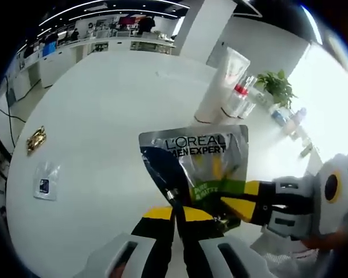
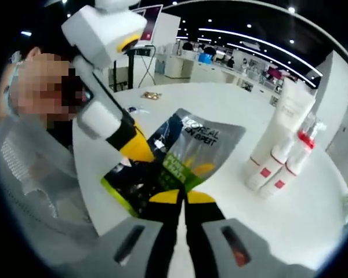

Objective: Arrange the skincare products in the storage area until every visible bottle or jar stands upright without overlapping.

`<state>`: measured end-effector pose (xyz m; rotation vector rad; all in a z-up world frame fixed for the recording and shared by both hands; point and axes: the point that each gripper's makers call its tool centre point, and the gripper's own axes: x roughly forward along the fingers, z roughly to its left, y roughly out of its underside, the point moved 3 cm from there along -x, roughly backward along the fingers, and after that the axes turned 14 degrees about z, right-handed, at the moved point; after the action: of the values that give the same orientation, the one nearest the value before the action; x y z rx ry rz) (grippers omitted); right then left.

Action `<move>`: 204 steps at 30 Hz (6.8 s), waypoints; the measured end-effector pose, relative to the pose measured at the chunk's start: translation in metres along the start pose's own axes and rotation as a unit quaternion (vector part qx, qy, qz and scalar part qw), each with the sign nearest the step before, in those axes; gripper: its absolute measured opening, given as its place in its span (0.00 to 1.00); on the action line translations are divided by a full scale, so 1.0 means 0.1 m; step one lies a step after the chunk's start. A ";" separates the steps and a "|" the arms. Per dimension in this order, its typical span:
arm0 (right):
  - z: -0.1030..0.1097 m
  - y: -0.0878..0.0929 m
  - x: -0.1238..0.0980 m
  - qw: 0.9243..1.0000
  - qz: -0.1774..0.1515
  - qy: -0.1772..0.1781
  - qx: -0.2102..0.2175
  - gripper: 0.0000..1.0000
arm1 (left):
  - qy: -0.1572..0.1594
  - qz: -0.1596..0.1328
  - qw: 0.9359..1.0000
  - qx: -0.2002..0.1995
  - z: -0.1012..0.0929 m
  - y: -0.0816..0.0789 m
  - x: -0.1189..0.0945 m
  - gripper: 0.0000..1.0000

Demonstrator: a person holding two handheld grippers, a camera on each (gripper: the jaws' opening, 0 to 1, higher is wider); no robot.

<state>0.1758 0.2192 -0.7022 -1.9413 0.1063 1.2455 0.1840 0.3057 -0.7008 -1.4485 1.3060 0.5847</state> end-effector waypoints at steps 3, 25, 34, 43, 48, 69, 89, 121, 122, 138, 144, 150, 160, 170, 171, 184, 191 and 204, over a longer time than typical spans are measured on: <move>0.01 -0.01 -0.01 1.000 -0.004 -0.002 0.002 0.03 | 0.002 -0.002 1.000 -0.003 0.01 0.00 -0.02 0.04; 0.03 -0.06 0.00 1.000 -0.010 0.005 -0.019 0.03 | -0.027 -0.001 0.999 0.028 0.05 -0.03 -0.08 0.05; 0.02 -0.05 -0.01 1.000 -0.009 0.006 -0.015 0.03 | -0.021 -0.003 0.999 0.025 0.04 -0.03 -0.08 0.05; -0.04 -0.12 -0.08 1.000 -0.020 0.006 0.004 0.03 | -0.014 -0.022 1.000 0.017 0.04 -0.08 -0.14 0.05; -0.07 -0.21 -0.12 0.999 -0.029 0.002 0.019 0.03 | -0.015 -0.053 0.998 0.010 0.04 -0.17 -0.23 0.05; -0.26 -0.58 -0.22 0.994 -0.064 -0.034 0.078 0.03 | -0.044 -0.152 0.987 0.019 0.04 -0.56 -0.59 0.04; -0.76 -1.04 -0.25 0.988 -0.107 -0.026 0.104 0.03 | -0.013 -0.218 0.975 -0.027 0.08 -1.14 -0.70 0.04; -0.90 -0.60 0.63 0.996 0.045 0.056 0.050 0.08 | -0.004 -0.138 0.987 -0.083 0.40 -1.17 0.20 0.02; -0.90 -0.58 0.64 0.996 0.048 0.057 0.046 0.08 | -0.001 -0.140 0.986 -0.087 0.40 -1.17 0.22 0.02; -0.61 -0.43 0.59 0.999 0.008 0.007 0.042 0.06 | -0.003 -0.151 0.979 -0.135 0.49 -1.19 0.38 0.01; -0.50 -0.25 0.68 0.999 0.037 -0.004 0.024 0.06 | -0.012 -0.159 0.973 -0.165 0.53 -1.11 0.43 0.01; -0.57 -0.16 0.76 0.997 0.073 0.021 -0.018 0.03 | -0.016 -0.180 0.970 -0.161 0.43 -1.11 0.49 0.01; -0.67 -0.17 0.75 0.998 0.060 0.024 -0.016 0.02 | -0.026 -0.178 0.973 -0.146 0.49 -1.07 0.55 0.01; -0.72 -0.16 0.77 0.998 0.055 0.000 0.020 0.02 | -0.038 -0.145 0.979 -0.139 0.62 -0.96 0.64 0.12; -0.71 -0.16 0.77 0.998 0.055 0.001 0.012 0.02 | -0.050 -0.140 0.981 -0.127 0.64 -0.96 0.62 0.13; -0.70 -0.14 0.78 0.999 0.043 0.024 0.005 0.02 | -0.139 -0.136 0.980 0.052 0.37 -1.01 0.41 0.10; -0.70 -0.14 0.78 0.999 0.047 0.024 -0.001 0.02 | -0.101 -0.054 0.992 0.053 0.35 -0.79 0.69 0.02; -0.66 -0.16 0.78 0.992 0.067 0.063 -0.085 0.02 | -0.109 -0.027 0.994 -0.002 0.55 -0.69 0.45 0.02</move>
<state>0.2712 0.2124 -0.7428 -2.1915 0.2032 1.2512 0.2753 0.3271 -0.7324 -1.3767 1.0917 0.6892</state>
